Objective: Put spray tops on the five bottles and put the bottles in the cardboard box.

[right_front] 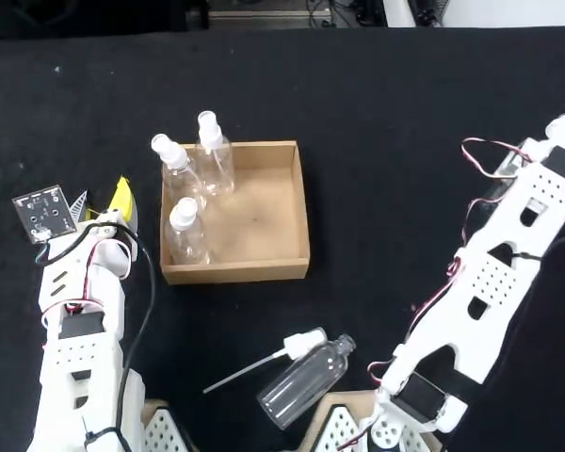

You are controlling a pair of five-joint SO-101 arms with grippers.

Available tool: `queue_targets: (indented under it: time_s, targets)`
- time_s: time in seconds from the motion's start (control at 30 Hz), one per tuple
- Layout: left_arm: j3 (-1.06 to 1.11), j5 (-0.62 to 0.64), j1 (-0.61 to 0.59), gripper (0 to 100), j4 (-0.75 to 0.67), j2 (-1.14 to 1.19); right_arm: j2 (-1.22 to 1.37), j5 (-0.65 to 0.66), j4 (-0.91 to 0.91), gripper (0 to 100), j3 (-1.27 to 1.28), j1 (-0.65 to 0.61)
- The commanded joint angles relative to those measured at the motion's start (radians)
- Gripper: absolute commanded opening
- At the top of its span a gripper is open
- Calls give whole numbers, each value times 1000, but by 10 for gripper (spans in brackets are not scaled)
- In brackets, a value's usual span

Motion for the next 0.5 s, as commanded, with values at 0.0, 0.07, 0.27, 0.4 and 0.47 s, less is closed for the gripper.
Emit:
queue_targets:
  time_s: [0.0, 0.07, 0.27, 0.4, 0.47]
  targets:
    - [-13, -2, 10, 191, -26, -11, -131, 9, 3, 10, -50, 18]
    - [-13, -2, 10, 191, -26, -11, -148, 9, 3, 10, -50, 18]
    - [-13, -2, 10, 191, -26, -11, -166, 46, -2, 10, -50, 11]
    - [-15, -2, 10, 191, -26, -11, -174, 49, -8, 10, -51, 17]
    - [-15, -2, 10, 191, -26, -11, -189, 49, -6, 10, -51, 17]
